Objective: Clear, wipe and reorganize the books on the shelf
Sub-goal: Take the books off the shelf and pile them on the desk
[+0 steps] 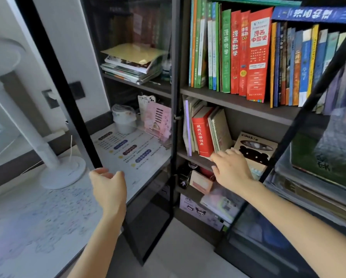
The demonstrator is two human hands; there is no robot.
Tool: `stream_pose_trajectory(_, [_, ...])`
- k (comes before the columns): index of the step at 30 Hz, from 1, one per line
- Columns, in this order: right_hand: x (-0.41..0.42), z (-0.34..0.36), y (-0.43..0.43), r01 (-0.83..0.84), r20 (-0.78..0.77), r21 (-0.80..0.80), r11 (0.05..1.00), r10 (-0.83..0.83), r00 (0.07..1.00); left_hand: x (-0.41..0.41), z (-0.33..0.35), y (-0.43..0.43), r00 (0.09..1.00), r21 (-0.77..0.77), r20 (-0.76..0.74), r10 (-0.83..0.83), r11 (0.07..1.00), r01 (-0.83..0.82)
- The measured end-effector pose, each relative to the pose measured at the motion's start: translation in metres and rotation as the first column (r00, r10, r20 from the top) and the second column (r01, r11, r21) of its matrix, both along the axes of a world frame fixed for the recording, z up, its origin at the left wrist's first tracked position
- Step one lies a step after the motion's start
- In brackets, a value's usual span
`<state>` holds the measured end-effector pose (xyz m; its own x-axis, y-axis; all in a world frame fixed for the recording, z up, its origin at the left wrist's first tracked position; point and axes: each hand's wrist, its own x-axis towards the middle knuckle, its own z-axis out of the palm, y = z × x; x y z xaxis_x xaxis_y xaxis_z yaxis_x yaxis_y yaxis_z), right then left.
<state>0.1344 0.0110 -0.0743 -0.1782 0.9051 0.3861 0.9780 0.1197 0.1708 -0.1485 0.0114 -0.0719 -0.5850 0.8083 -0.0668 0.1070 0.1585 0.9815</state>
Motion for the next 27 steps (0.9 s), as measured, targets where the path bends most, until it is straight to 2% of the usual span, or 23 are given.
stream_pose_trajectory(2, [0.036,-0.002,0.006,0.151,0.223,-0.124,0.981,-0.121,0.967,0.032,0.001,0.005,0.989,-0.019,0.004,-0.149,0.989,0.149])
stream_pose_trajectory(4, [0.071,0.001,0.01,0.331,0.42,-0.245,0.911,-0.208,0.883,0.066,0.004,0.014,0.965,-0.035,-0.007,-0.263,0.964,0.263])
stream_pose_trajectory(6, [0.102,0.005,0.014,0.46,0.558,-0.269,0.846,-0.252,0.79,0.095,0.009,0.022,0.946,-0.038,-0.022,-0.325,0.945,0.324])
stream_pose_trajectory(8, [0.125,0.005,0.02,0.523,0.691,-0.263,0.811,-0.22,0.688,0.121,0.013,0.03,0.927,-0.023,-0.039,-0.372,0.928,0.372])
stream_pose_trajectory(10, [0.137,0.002,0.028,0.553,0.776,-0.295,0.779,-0.142,0.615,0.142,0.018,0.036,0.913,-0.008,-0.056,-0.404,0.915,0.404])
stream_pose_trajectory(13, [0.136,-0.015,0.039,0.618,0.818,-0.349,0.705,-0.092,0.567,0.166,0.025,0.046,0.883,0.015,-0.079,-0.463,0.885,0.466])
stream_pose_trajectory(15, [0.132,-0.028,0.042,0.682,0.86,-0.332,0.651,-0.089,0.503,0.177,0.029,0.054,0.849,0.033,-0.107,-0.518,0.851,0.523])
stream_pose_trajectory(17, [0.132,-0.038,0.041,0.703,0.897,-0.293,0.648,-0.068,0.436,0.187,0.032,0.066,0.804,0.053,-0.11,-0.585,0.804,0.592])
stream_pose_trajectory(20, [0.127,-0.045,0.032,0.692,0.917,-0.28,0.665,-0.027,0.398,0.202,0.033,0.081,0.647,0.054,-0.112,-0.755,0.645,0.762])
stream_pose_trajectory(23, [0.105,-0.05,0.02,0.726,0.895,-0.259,0.637,-0.124,0.428,0.221,0.038,0.087,0.367,0.086,-0.181,-0.912,0.357,0.93])
stream_pose_trajectory(25, [0.09,-0.052,0.005,0.728,0.869,-0.243,0.641,-0.189,0.456,0.235,0.044,0.087,0.188,0.083,-0.239,-0.953,0.173,0.981])
stream_pose_trajectory(27, [0.073,-0.049,-0.017,0.726,0.86,-0.29,0.624,-0.163,0.484,0.252,0.05,0.081,0.008,0.066,-0.309,-0.951,-0.013,0.998])
